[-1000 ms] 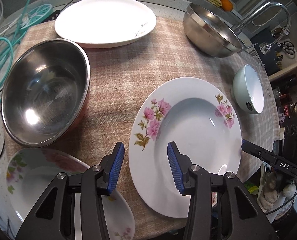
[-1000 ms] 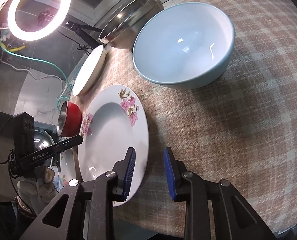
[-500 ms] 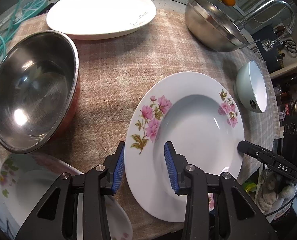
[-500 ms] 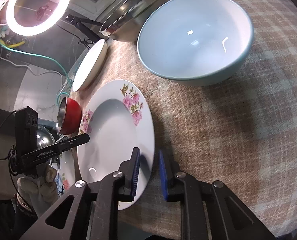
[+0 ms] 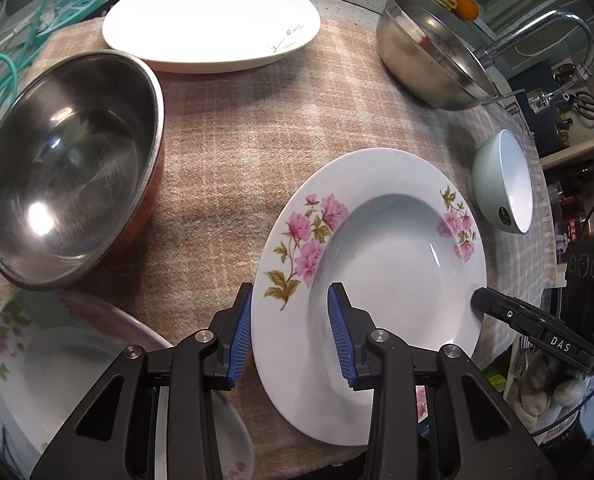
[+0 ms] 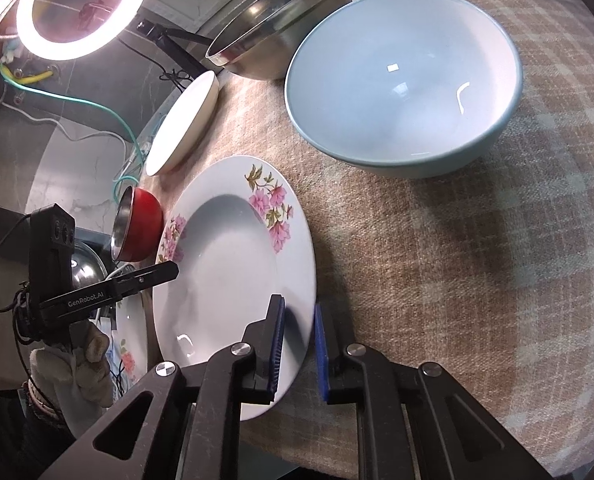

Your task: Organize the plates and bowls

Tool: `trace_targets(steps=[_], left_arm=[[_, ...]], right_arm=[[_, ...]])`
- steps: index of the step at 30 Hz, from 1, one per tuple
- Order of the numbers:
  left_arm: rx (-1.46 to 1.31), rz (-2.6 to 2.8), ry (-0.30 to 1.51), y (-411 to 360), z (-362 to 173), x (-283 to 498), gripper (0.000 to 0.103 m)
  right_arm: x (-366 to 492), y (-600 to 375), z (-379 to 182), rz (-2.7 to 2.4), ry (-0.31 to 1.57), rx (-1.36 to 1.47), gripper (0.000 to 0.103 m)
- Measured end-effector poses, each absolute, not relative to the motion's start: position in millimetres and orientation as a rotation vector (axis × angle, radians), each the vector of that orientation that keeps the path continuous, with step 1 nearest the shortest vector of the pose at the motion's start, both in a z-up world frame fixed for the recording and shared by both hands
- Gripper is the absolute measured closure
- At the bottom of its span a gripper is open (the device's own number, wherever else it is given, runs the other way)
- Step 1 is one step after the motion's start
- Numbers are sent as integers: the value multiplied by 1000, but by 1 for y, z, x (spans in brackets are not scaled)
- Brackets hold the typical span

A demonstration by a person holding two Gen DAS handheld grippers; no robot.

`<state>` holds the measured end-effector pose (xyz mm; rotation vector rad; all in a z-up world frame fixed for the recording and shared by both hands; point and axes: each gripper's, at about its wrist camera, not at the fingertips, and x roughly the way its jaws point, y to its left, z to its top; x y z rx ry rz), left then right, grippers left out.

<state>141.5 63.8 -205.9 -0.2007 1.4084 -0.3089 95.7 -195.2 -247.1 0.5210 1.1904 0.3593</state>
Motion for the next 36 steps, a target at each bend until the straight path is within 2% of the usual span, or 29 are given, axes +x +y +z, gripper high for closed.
trace_targets(steps=[19,36], left_arm=[[-206,-330,1415,23,-208,118,68],[-219,-282,1385,28,-206,109,68]], right_arm=[[76,-234,-242,333,1205,514,90],[82,-227,-243,356,1215,469,87]])
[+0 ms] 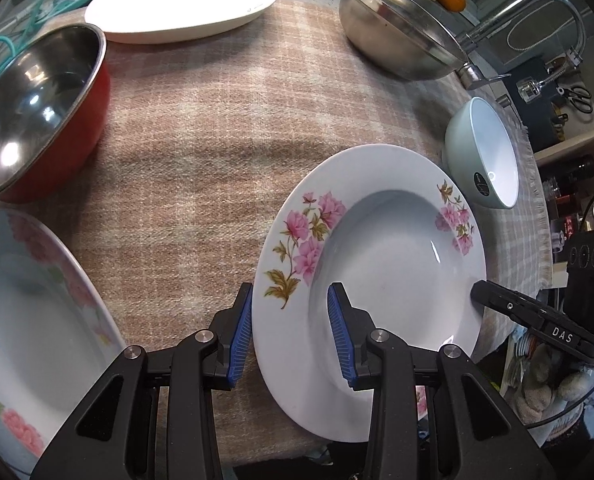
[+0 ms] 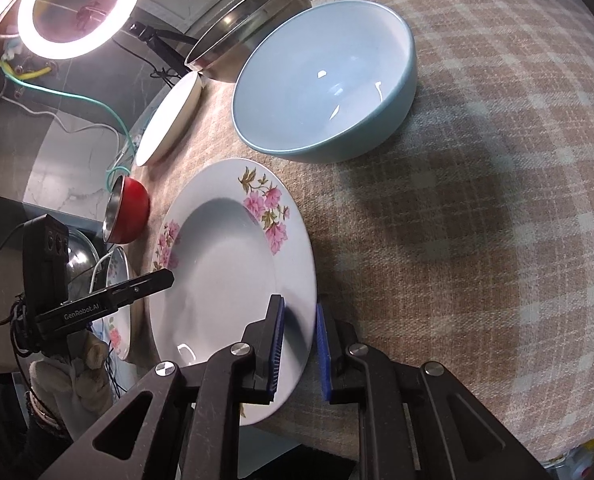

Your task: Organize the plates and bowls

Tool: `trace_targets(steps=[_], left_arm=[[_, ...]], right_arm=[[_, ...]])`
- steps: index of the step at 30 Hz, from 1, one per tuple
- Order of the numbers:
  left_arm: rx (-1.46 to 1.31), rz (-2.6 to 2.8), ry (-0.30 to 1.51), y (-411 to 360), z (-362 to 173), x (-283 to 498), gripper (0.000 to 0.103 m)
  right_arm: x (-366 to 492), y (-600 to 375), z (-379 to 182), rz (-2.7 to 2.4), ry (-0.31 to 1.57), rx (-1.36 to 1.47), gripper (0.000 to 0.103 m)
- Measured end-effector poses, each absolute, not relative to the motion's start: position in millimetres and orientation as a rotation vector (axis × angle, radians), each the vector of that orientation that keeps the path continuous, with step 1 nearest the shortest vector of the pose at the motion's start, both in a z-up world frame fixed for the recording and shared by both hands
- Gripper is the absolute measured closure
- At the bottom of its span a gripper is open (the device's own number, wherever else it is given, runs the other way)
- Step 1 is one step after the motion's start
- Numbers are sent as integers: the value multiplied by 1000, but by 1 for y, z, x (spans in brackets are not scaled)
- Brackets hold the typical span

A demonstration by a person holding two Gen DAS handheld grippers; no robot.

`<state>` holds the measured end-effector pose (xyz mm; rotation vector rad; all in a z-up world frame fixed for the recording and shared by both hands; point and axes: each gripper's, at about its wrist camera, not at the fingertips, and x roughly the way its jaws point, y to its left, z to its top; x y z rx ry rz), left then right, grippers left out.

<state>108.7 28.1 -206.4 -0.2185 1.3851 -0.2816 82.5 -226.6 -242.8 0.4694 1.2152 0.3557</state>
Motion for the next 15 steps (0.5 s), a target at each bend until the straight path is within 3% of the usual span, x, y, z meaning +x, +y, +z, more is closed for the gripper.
trace_targets(steps=[2,6,15], left_arm=[[-210,-267,1377,28,-205,107,67],[-211,-230,1358,36,-201,104,67],[-257,-180,1265,49,-173,81,67]], right_arm=[[82,-225,-240,340,1209,432,87],[79,-229,-238,317,1198,416,71],[71,-249,-223,298,1167,399,71]])
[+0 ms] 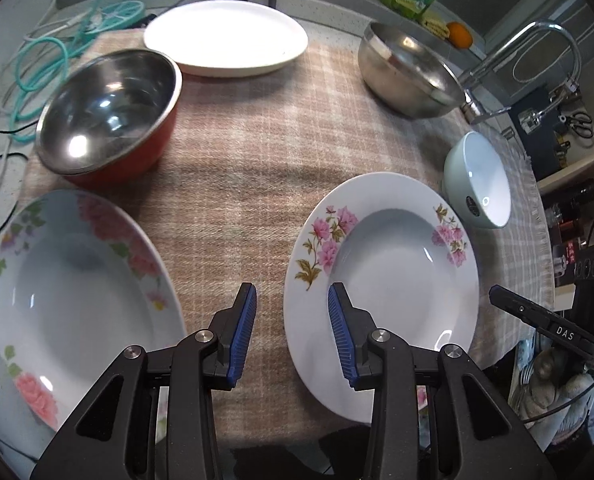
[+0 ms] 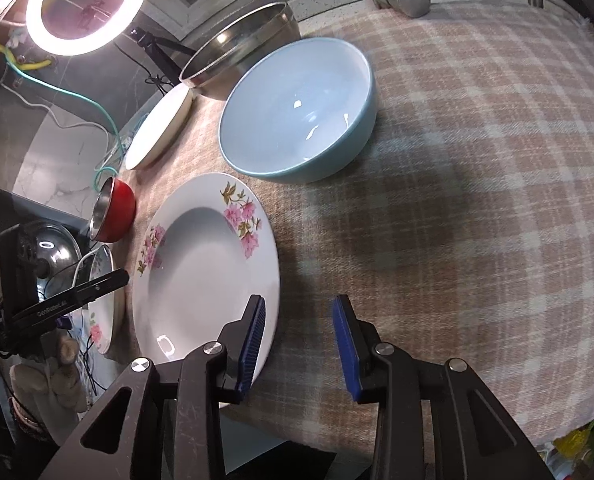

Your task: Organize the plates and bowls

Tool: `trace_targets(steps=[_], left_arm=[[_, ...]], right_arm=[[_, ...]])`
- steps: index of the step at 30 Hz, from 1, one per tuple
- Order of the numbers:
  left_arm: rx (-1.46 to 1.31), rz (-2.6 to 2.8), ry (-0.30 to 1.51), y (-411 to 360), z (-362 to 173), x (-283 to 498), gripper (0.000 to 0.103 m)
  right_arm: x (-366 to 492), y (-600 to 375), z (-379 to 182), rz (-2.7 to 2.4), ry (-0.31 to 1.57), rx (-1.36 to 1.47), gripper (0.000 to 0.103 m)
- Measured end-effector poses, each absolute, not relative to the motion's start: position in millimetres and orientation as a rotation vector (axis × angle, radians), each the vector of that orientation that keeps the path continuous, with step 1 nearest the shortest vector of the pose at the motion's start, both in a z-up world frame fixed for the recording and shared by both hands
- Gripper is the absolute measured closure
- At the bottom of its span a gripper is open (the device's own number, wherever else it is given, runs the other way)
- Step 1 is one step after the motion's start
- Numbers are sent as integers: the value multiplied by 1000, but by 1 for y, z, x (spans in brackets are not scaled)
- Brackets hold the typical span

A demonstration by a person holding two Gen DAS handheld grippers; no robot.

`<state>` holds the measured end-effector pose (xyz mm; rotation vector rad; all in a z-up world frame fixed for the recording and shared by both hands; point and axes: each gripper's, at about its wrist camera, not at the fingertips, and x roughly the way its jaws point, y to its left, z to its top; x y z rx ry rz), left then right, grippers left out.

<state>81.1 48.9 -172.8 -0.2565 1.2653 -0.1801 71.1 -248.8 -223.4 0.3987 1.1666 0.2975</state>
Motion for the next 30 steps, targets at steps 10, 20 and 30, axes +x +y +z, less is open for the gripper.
trace_targets(steps=[10,20,30], left_arm=[[-380,-75,1129,75,-140,31,64],[-450,94,1042,112,-114,-8,64],[-387,103,968,101,-84,6,64]], right_arm=[[73,-240,-190,355,1087,337,70],[82,-215,-166,464,1054,272,66],[102,-203,-126,550,998,214,66]])
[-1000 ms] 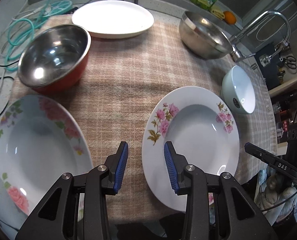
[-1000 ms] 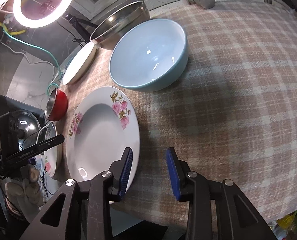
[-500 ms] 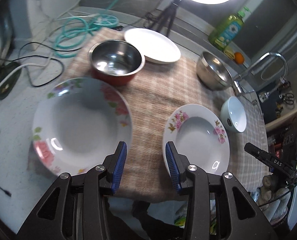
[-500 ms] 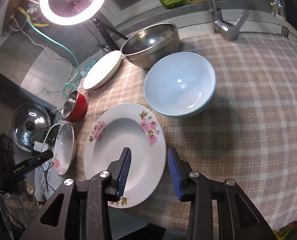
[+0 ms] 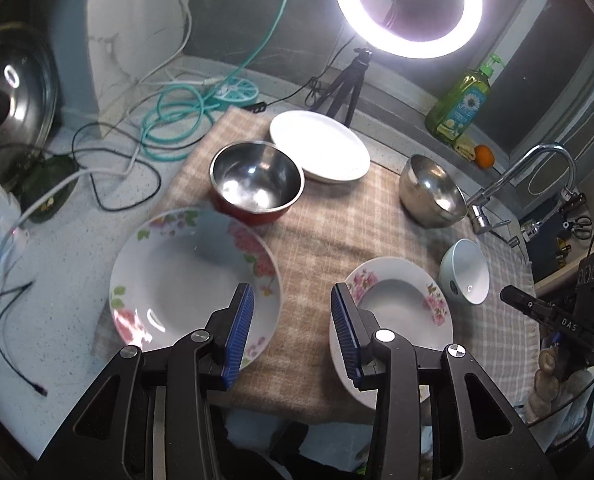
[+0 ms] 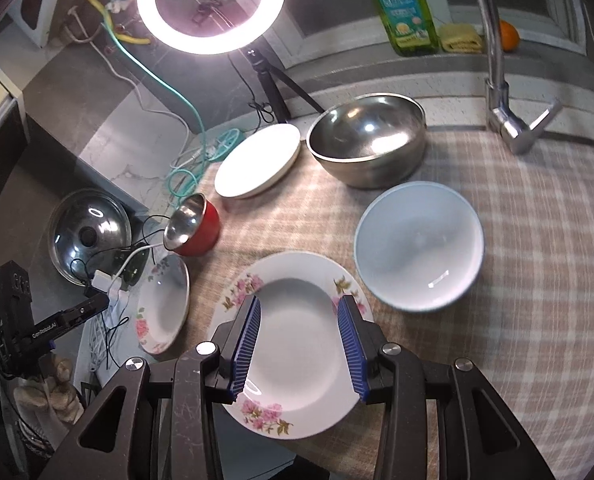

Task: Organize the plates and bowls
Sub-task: 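Move the right tool to the rim of the plain white leaf-print plate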

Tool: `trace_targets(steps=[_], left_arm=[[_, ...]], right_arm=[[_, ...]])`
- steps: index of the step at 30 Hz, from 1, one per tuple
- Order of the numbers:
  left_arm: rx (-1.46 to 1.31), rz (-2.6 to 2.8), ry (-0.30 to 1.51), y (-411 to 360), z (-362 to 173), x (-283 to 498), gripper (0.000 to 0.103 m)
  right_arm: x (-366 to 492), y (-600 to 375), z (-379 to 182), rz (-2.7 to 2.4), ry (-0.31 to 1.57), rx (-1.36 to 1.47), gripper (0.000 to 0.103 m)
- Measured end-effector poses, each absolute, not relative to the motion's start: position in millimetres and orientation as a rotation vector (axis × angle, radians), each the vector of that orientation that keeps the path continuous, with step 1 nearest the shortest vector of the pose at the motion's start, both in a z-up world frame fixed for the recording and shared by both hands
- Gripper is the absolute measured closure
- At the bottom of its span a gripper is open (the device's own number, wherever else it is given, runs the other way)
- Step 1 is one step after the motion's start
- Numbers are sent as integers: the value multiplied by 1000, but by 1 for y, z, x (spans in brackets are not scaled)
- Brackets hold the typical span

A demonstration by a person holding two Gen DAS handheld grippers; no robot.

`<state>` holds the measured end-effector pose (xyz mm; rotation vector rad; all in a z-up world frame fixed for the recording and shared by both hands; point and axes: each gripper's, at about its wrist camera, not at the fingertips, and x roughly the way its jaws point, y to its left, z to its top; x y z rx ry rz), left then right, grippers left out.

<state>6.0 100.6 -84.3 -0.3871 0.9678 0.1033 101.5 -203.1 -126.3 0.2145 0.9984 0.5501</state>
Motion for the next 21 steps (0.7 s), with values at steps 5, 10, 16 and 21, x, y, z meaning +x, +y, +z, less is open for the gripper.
trace_targets(steps=[5,10,16,21], left_arm=[[-373,71,983,101,-80,36,64],[-359,-8,1002,119,-70,79,64],[-308,-73,1045,144,-67,148,64],[-272,-99,1108,158,-83,203,64]], right_arm=[[115,-188,-111,579,998,211,66],[135,-169,-95,573,988,236,66],[175,-137,-87,500,980,263,66],[217,-109,-106,448,1038,294,66]])
